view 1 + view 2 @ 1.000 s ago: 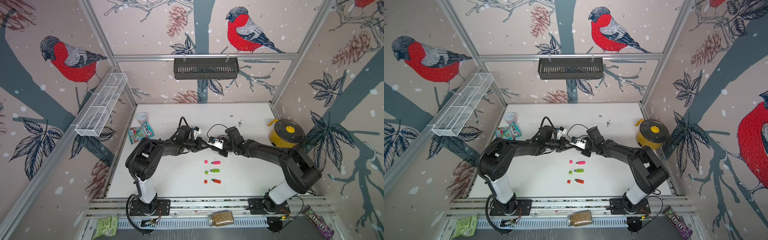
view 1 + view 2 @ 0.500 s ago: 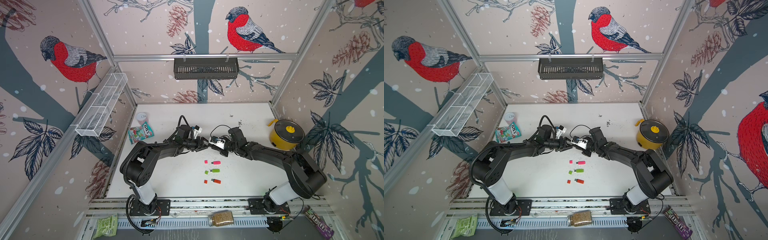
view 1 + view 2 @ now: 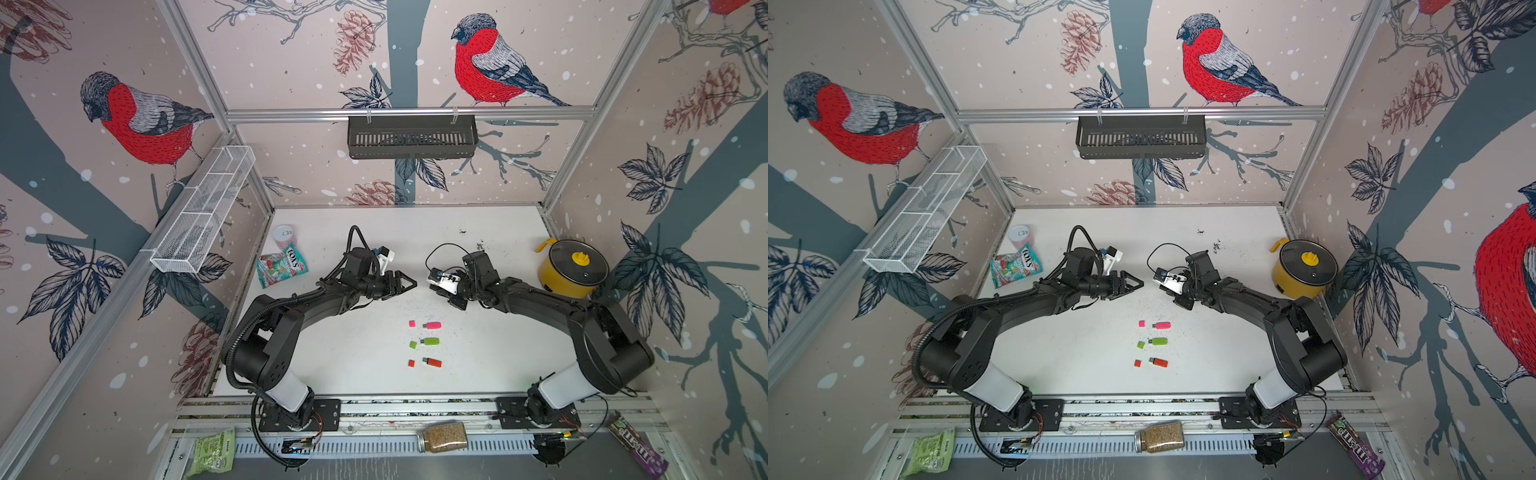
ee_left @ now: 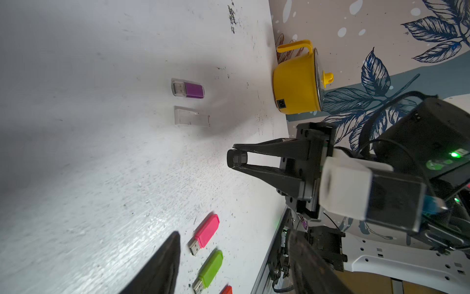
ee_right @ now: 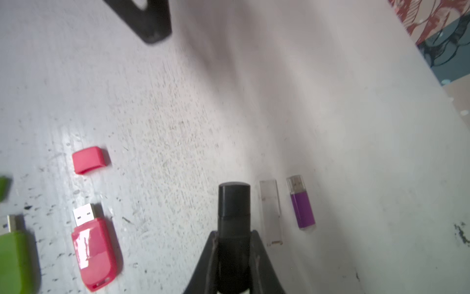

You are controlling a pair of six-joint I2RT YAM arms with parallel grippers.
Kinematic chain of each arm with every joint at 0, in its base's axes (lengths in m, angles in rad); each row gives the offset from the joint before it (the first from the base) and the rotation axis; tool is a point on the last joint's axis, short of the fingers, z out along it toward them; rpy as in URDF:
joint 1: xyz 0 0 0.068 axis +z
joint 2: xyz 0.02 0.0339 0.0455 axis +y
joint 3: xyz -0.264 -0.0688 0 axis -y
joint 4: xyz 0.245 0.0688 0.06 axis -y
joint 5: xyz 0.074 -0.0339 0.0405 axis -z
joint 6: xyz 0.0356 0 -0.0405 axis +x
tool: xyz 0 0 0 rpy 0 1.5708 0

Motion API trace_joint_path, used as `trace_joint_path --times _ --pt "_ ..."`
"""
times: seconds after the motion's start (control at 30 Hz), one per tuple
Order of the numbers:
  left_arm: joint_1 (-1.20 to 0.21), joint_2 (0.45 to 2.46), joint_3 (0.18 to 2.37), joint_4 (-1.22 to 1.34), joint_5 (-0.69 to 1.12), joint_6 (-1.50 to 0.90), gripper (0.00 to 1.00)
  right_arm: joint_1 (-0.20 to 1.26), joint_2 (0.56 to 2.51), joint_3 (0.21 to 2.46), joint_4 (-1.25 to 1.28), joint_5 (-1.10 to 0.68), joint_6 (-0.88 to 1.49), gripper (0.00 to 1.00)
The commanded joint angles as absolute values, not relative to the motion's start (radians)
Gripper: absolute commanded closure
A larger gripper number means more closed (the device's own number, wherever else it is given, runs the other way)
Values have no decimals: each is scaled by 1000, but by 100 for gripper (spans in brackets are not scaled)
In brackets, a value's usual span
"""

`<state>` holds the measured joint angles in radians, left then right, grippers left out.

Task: Close the usb drive cover
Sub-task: Close the cover of the USB drive, then place the USB drive at the center of the board.

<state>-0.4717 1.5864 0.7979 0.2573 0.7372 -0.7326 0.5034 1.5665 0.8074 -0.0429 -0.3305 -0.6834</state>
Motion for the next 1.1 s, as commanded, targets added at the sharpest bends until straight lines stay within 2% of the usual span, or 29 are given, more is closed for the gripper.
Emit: trace_joint_path --times 0.0,0.37,1.07 --pt "-457 1564 779 229 713 -706 34 515 1598 838 -110 -269 -693 82" --pt "-439 1530 708 248 724 -710 35 551 1759 952 -155 -170 -648 82" --pt "-433 1513 687 259 726 -718 35 566 1804 980 -199 -129 -658 75"
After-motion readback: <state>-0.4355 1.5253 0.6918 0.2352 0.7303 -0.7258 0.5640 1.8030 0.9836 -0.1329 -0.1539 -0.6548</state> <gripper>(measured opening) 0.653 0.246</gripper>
